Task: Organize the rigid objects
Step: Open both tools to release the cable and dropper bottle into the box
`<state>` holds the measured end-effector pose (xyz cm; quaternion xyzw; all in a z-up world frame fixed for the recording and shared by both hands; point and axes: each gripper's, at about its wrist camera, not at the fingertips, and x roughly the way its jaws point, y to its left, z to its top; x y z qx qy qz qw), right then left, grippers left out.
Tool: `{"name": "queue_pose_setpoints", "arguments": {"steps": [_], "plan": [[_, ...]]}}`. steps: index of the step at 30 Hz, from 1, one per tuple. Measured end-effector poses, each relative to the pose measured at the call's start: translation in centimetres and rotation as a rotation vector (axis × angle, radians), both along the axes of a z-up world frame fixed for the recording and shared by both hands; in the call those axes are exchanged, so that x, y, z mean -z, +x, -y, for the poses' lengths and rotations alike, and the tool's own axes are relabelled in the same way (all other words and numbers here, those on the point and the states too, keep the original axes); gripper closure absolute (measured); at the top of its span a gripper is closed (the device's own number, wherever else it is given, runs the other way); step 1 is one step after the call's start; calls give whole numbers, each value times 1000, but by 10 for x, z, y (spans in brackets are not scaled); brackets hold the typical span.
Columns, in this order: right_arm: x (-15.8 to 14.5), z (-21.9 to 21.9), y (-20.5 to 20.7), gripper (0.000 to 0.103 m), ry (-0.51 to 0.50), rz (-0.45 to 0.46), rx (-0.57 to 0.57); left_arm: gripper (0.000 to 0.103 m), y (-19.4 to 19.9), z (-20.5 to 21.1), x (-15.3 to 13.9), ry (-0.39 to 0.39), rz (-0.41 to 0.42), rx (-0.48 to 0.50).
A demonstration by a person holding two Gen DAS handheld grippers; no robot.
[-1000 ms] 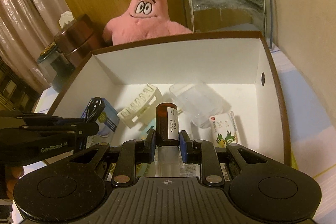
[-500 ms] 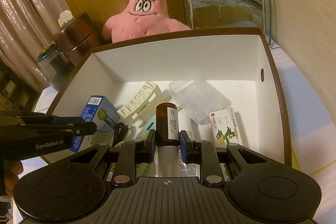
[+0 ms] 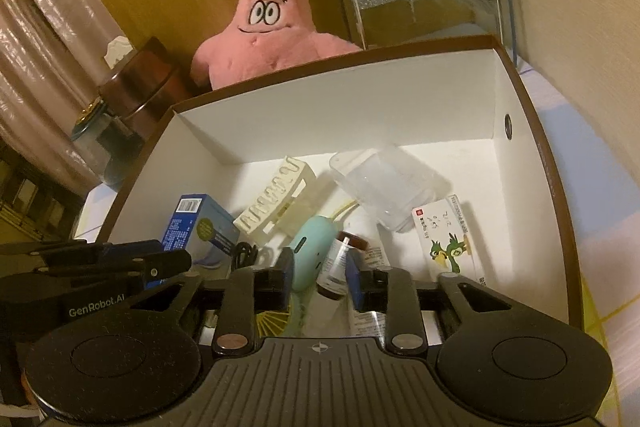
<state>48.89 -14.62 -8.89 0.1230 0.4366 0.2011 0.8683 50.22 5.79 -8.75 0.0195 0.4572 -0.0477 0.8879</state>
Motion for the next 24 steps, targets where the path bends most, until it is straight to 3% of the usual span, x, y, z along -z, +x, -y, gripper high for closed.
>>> {"name": "queue_pose_setpoints", "arguments": {"steps": [4, 24], "plan": [[-3, 2, -4, 57, -3, 10, -7, 75, -2, -1, -3, -3, 7, -1], [-19, 18, -40, 51, 25, 32, 14, 66, -38, 1, -29, -35, 53, -9]]}}
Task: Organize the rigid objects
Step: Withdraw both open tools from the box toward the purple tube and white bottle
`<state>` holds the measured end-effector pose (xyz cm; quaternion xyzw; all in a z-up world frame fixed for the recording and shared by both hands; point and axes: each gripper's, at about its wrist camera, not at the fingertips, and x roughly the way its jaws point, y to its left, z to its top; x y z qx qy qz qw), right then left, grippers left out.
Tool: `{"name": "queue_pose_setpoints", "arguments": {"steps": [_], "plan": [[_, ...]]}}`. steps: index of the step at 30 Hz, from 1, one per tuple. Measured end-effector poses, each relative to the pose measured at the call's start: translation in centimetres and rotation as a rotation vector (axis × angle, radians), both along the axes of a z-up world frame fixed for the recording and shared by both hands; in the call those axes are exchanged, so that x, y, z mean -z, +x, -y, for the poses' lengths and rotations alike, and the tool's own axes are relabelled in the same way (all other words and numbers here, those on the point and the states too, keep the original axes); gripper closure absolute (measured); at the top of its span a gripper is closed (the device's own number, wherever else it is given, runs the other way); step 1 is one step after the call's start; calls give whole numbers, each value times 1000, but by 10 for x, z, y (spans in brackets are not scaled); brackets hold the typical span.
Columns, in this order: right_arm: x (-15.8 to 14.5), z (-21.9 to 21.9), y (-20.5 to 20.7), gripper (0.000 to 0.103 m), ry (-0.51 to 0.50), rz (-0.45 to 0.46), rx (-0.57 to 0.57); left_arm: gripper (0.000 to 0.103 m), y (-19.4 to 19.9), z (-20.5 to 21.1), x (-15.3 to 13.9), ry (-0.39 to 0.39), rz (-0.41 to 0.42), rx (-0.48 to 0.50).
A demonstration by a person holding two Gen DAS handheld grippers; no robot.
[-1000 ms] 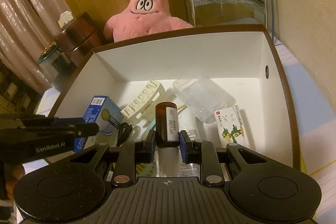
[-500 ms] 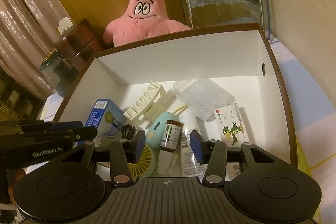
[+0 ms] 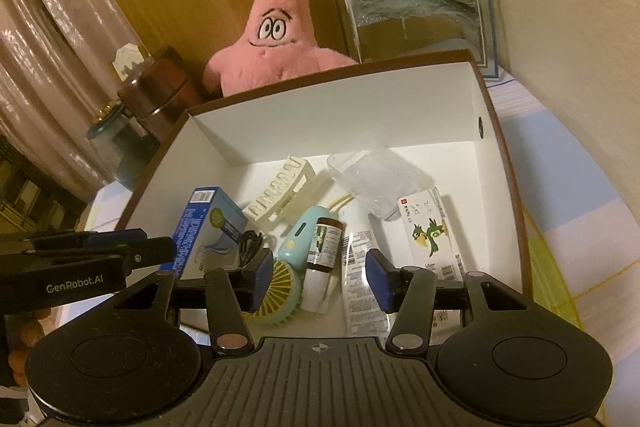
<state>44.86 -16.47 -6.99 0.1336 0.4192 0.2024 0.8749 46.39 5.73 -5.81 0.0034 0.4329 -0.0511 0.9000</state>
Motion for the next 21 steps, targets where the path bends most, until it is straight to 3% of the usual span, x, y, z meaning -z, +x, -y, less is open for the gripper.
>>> {"name": "queue_pose_setpoints", "arguments": {"steps": [12, 21], "plan": [[-24, 6, -45, 49, 30, 48, 12, 64, -55, -11, -25, -65, 51, -60], [-29, 13, -87, 49, 60, 59, -12, 61, -117, -31, -21, -85, 37, -134]]}}
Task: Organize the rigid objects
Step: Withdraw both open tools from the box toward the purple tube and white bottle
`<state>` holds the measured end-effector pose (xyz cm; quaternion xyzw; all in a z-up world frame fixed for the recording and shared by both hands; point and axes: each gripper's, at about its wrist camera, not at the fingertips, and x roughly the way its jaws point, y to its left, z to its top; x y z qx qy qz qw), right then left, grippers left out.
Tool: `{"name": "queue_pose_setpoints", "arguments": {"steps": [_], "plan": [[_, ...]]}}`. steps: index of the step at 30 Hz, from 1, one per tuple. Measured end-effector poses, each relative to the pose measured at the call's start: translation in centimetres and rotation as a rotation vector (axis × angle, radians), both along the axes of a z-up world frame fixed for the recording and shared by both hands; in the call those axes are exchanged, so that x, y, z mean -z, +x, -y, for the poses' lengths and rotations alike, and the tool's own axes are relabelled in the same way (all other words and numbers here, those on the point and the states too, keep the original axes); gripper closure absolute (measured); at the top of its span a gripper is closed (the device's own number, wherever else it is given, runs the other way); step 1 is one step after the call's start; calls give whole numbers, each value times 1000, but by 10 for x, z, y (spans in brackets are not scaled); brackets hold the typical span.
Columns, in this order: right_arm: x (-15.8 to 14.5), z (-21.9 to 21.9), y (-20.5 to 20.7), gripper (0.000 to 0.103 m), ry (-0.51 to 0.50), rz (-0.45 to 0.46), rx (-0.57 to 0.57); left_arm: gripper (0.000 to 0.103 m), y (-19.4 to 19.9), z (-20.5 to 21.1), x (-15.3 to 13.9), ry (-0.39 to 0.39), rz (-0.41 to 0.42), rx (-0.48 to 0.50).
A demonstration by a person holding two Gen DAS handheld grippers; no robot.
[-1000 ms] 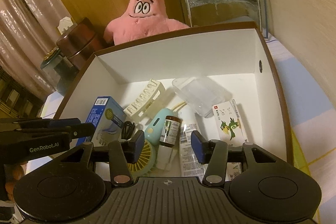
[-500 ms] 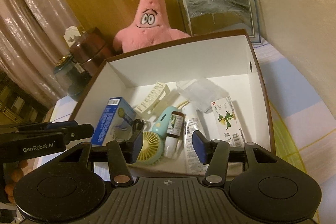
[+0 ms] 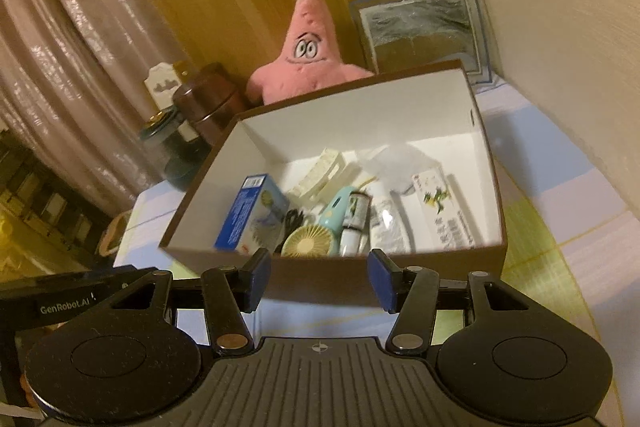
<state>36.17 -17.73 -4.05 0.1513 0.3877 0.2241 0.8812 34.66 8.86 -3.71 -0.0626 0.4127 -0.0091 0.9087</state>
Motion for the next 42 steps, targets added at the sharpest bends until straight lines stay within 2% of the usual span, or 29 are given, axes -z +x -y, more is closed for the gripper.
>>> {"name": "queue_pose_setpoints", "arguments": {"steps": [10, 22, 33, 42], "plan": [[9, -7, -45, 49, -14, 1, -79, 61, -55, -13, 11, 0, -39, -35], [28, -25, -79, 49, -71, -30, -152, 61, -93, -8, 29, 13, -79, -27], [56, -48, -99, 49, -124, -88, -256, 61, -111, -7, 53, 18, -138, -12], [68, -64, -100, 49, -176, -76, -309, 61, -110, -4, 68, 18, -165, 8]]}}
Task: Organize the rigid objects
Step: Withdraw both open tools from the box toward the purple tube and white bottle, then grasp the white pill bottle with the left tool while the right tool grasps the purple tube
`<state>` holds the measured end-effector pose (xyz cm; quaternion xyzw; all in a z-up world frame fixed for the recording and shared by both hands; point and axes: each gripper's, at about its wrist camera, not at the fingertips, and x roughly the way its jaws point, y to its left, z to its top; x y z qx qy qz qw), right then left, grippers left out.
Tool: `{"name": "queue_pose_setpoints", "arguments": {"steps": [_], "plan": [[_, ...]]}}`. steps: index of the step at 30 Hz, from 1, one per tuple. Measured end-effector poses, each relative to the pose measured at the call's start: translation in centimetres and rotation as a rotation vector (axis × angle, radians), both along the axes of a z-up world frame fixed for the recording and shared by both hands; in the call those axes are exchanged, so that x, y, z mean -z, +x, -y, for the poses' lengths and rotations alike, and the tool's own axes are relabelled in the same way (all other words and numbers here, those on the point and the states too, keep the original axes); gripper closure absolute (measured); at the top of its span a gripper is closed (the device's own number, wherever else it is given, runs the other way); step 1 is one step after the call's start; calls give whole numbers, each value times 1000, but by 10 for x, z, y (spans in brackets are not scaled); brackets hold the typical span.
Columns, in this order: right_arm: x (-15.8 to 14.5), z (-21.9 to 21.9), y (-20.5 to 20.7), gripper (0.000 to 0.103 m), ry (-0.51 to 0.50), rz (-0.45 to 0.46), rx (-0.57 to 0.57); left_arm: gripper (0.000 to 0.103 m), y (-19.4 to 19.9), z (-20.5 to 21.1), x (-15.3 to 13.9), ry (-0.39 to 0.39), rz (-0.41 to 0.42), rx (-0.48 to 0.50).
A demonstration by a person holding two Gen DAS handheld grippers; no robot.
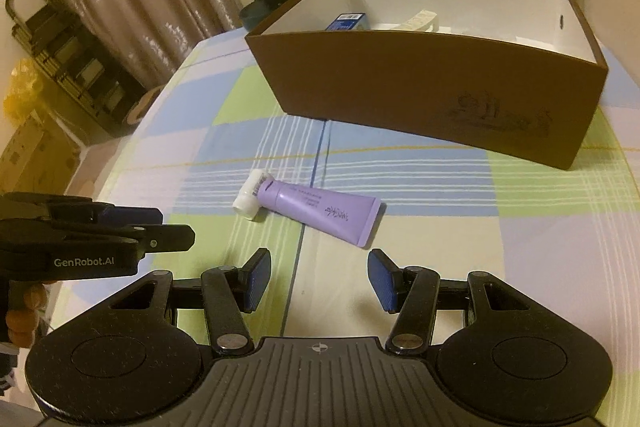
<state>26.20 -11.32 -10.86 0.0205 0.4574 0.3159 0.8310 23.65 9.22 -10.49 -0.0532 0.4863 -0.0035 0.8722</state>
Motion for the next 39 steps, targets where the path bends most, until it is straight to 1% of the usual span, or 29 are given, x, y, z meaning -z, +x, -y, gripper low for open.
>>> {"name": "queue_pose_setpoints", "arguments": {"steps": [4, 8, 11, 17, 20, 24, 27, 32, 36, 38, 39], "plan": [[7, -8, 2, 49, -21, 4, -23, 61, 4, 0, 7, 3, -10, 4], [13, -18, 7, 49, -19, 7, -59, 61, 10, -2, 14, 6, -13, 10], [18, -25, 13, 49, -27, 28, -87, 61, 16, -4, 20, 5, -16, 11], [29, -38, 31, 49, -81, 72, -139, 61, 31, -5, 29, 16, -22, 27], [33, -44, 39, 49, -107, 109, -176, 61, 38, -7, 33, 21, -23, 39], [40, -55, 45, 49, -148, 164, -263, 61, 45, -9, 38, 35, -34, 54], [43, -63, 48, 49, -177, 208, -320, 61, 48, -11, 41, 29, -39, 66], [55, -74, 55, 49, -218, 211, -396, 61, 54, -11, 44, 30, -42, 90], [60, -79, 55, 49, -225, 213, -406, 61, 57, -12, 45, 31, -40, 93], [61, -80, 56, 54, -219, 203, -393, 61, 60, -13, 46, 34, -40, 90], [62, -79, 57, 63, -214, 199, -376, 61, 62, -14, 46, 36, -40, 90]]}}
